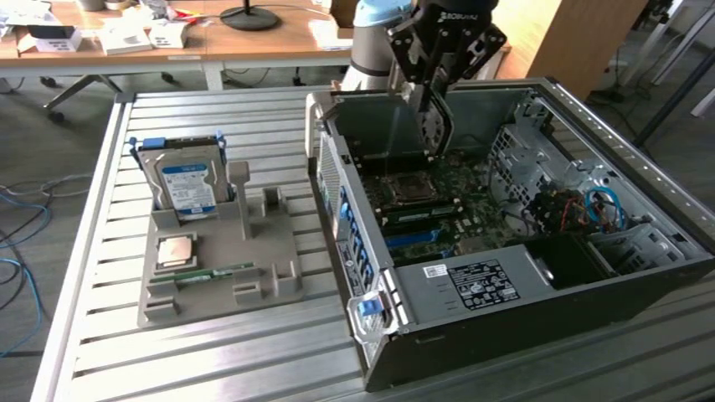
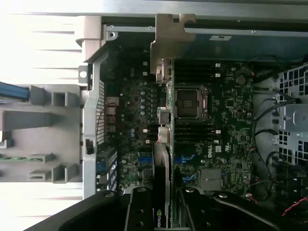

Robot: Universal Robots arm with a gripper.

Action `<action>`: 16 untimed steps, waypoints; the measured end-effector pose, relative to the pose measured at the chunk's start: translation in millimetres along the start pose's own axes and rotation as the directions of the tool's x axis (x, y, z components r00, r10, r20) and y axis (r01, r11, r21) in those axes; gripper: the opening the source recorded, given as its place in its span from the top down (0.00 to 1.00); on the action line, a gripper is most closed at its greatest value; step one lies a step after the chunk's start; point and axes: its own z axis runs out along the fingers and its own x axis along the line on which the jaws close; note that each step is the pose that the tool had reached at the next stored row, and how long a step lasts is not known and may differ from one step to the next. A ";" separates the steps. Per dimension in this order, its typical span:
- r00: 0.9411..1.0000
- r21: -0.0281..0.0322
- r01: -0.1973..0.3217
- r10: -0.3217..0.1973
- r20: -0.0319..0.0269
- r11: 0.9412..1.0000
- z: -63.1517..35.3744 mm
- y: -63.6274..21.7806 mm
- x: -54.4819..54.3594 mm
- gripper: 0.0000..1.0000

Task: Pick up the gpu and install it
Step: 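Pick up the gpu and move the gpu toward the slot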

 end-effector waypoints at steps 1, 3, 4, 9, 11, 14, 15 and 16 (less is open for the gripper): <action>1.000 0.000 0.000 0.000 0.000 1.000 0.1 0.1 -4.5 0.73; 1.000 0.000 0.000 0.000 0.000 1.000 0.3 0.3 -13.6 0.73; 1.000 0.000 0.000 0.000 0.000 1.000 0.4 0.3 -18.0 0.73; 1.000 0.000 0.000 0.000 0.000 1.000 0.9 0.7 -38.8 0.73; 1.000 0.000 0.000 0.000 -0.001 1.000 1.2 0.9 -47.8 0.73; 1.000 0.000 0.000 0.000 -0.001 1.000 1.5 1.1 -59.5 0.73; 1.000 0.000 0.000 0.000 -0.001 1.000 1.6 1.2 -63.1 0.73; 1.000 0.000 0.000 0.000 -0.001 1.000 1.7 1.2 -66.9 0.73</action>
